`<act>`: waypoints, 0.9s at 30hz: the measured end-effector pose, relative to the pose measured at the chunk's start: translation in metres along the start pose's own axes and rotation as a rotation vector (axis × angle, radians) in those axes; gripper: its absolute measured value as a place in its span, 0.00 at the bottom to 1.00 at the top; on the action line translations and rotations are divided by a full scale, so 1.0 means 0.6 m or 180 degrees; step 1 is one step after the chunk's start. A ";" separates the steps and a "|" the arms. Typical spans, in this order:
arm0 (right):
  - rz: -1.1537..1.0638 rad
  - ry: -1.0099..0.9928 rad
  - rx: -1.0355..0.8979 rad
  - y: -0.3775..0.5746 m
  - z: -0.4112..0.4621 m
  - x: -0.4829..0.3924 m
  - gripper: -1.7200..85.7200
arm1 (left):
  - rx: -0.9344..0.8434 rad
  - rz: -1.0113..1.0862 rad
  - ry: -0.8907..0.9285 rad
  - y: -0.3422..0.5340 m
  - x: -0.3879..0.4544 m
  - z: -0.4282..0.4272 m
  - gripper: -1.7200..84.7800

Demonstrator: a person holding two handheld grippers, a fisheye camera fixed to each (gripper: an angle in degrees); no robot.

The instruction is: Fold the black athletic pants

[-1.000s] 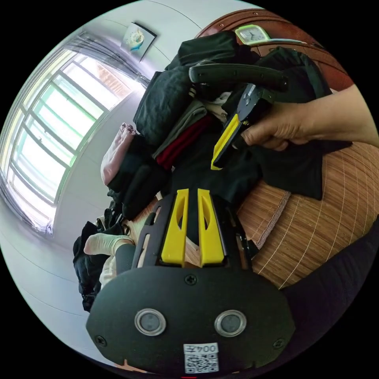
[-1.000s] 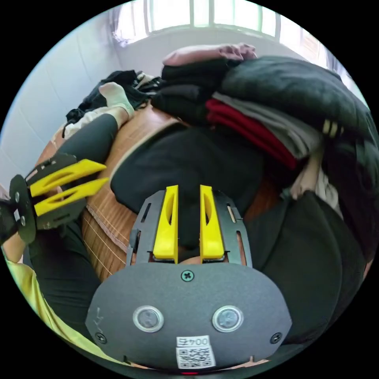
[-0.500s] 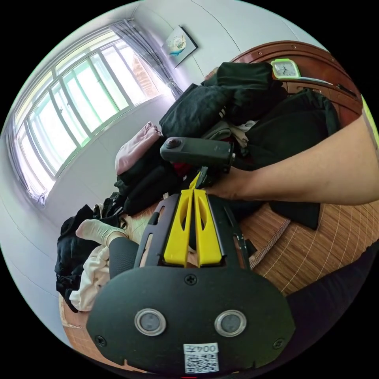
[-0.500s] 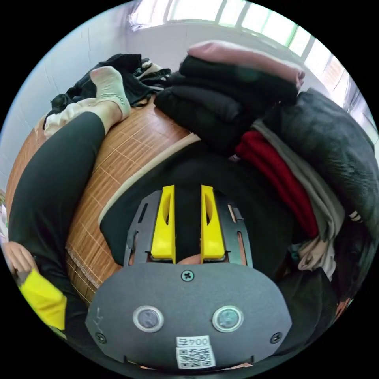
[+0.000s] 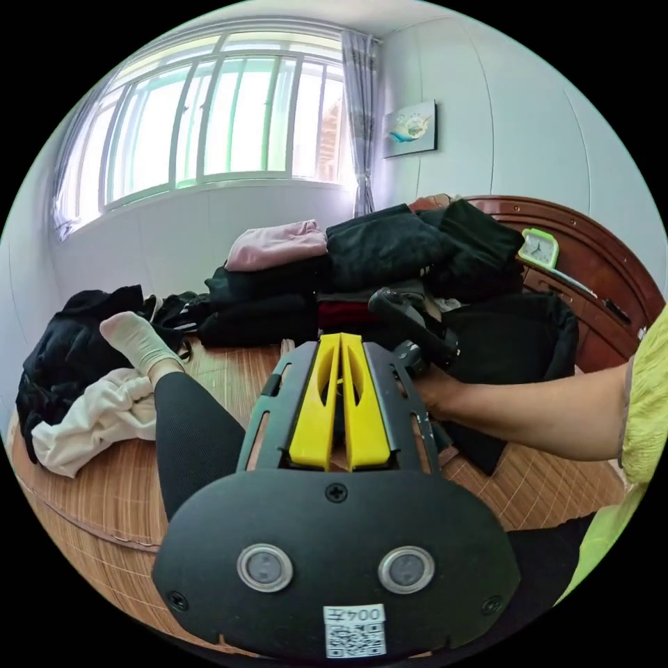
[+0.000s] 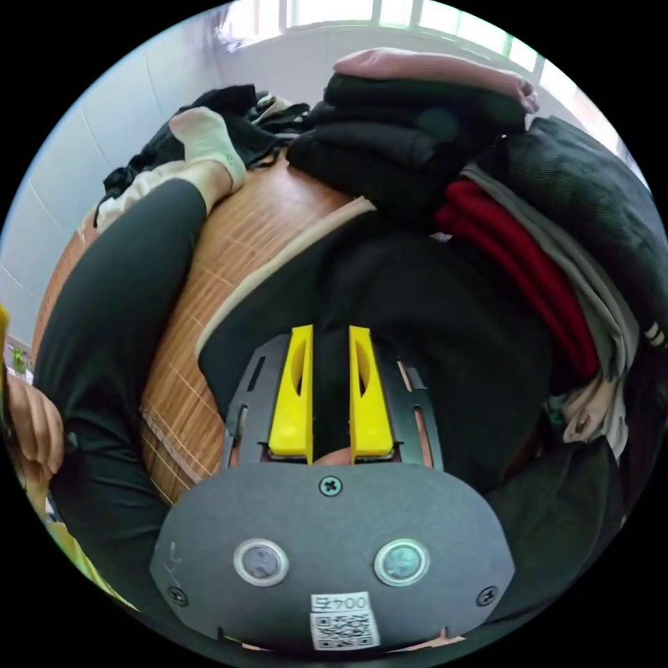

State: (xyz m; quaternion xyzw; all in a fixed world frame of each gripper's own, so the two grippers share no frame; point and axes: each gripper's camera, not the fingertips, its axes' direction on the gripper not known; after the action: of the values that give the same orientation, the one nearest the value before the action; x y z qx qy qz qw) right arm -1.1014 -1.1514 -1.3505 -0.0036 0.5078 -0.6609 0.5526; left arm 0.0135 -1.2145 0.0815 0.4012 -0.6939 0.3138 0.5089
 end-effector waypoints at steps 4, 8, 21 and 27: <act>-0.0007 0.0160 0.0441 0.019 -0.069 0.000 0.13 | 0.0089 -0.0263 0.0029 0.018 -0.029 -0.088 0.03; 0.0051 -0.0111 0.0180 0.035 -0.032 0.029 0.15 | 0.0162 -0.0066 -0.0139 0.040 -0.027 -0.196 0.03; -0.0040 0.1591 -0.0013 0.165 -0.324 0.271 0.25 | -0.0440 -0.0842 -0.1044 0.361 -0.038 -0.572 0.03; 0.0145 0.1099 -0.0507 0.205 -0.358 0.348 0.09 | -0.0332 -0.1009 -0.1119 0.404 -0.002 -0.628 0.03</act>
State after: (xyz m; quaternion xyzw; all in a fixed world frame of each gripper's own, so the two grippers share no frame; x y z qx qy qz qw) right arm -1.2146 -1.1462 -1.6539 0.0776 0.6457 -0.5967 0.4701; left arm -0.0275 -0.7793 0.1810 0.5268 -0.7155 0.1191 0.4432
